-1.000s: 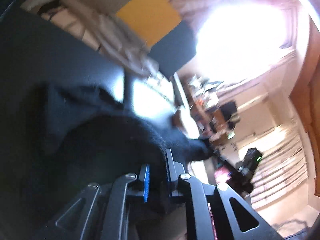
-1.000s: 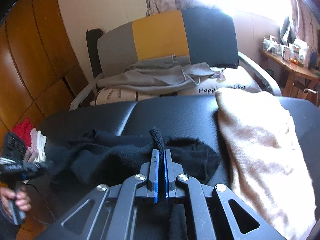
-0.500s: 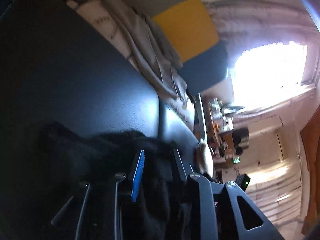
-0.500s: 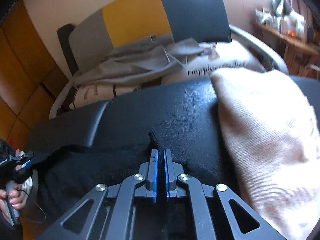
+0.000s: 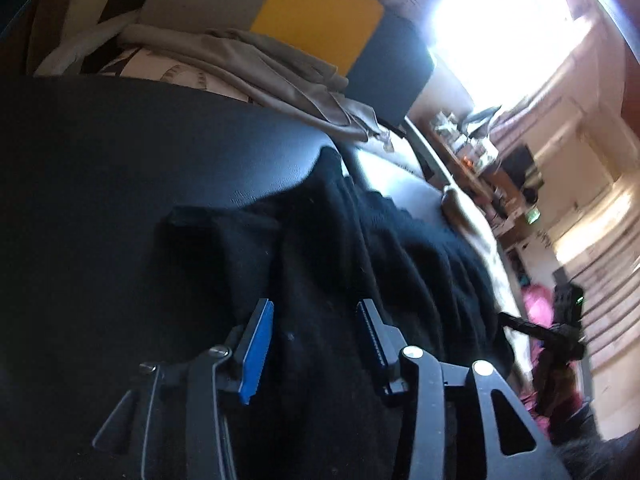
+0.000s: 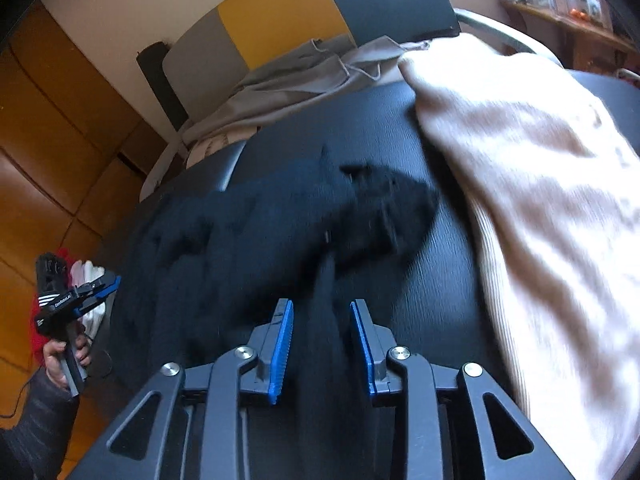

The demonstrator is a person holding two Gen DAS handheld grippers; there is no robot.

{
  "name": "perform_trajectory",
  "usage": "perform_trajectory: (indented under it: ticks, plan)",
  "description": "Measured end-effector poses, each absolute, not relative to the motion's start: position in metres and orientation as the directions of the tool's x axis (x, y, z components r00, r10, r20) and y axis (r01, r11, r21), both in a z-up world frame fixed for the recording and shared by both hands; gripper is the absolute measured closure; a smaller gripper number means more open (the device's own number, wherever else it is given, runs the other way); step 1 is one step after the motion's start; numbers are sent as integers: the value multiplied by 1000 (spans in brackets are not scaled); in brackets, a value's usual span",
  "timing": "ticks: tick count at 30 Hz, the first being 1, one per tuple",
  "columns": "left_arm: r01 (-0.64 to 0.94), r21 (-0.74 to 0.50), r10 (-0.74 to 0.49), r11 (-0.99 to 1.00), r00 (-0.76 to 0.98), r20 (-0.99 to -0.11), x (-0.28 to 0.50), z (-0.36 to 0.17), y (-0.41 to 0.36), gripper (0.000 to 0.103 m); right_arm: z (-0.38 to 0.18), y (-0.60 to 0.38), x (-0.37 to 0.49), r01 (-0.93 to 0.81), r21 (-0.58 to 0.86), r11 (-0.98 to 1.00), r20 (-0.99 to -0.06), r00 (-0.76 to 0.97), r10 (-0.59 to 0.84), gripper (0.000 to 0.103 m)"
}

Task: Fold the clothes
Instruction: 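Fold the sleeve end over the sweater with the right gripper while the left gripper holds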

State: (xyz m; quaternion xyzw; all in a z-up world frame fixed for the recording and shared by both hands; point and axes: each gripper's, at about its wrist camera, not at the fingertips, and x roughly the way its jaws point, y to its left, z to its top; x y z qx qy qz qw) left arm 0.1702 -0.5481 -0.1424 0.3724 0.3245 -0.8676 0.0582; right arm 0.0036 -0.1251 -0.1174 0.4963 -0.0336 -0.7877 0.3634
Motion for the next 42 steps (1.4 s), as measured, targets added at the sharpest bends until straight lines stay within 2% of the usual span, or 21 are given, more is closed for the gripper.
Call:
perform_trajectory:
  ticks: [8,12,13,14,15,16,18,23,30,32,38,42]
  plan:
    - [332,-473,149,-816,-669,-728,193,-143,-521,60,-121,-116,21,568,357,-742,-792,-238,-563,73]
    - [331,-461,158,-824,-646,-747,200,-146,-514,63,-120,-108,23,570,342,-748,-799,-243,-550,73]
    - [328,-453,158,-829,-640,-752,198,-147,-513,67,-118,-107,26,573,337,-747,-801,-243,-548,73]
    - [327,-459,162,-826,-641,-750,204,-145,-512,75,-116,-105,28,577,332,-746,-803,-243,-545,74]
    - [327,-464,167,-823,-642,-748,209,-143,-511,85,-114,-104,30,581,327,-745,-804,-242,-542,87]
    - [327,-470,172,-820,-643,-746,215,-141,-510,91,-112,-103,32,585,322,-744,-806,-242,-540,94]
    - [326,-482,182,-813,-645,-742,227,-138,-507,97,-108,-100,37,593,312,-742,-810,-242,-534,95]
    - [324,-511,205,-796,-650,-732,256,-129,-502,99,-98,-85,52,601,295,-742,-815,-246,-524,96]
    - [338,-523,211,-782,-647,-733,284,-134,-483,99,-134,-47,88,527,348,-775,-828,-215,-518,96]
    - [343,-524,210,-780,-645,-735,291,-137,-477,99,-125,-42,91,514,354,-781,-817,-237,-526,96]
    - [363,-551,221,-752,-648,-729,305,-149,-468,98,-121,-55,107,604,221,-766,-875,-225,-430,95]
    - [384,-508,180,-771,-633,-753,300,-145,-465,94,-122,-61,115,627,165,-762,-887,-243,-392,93]
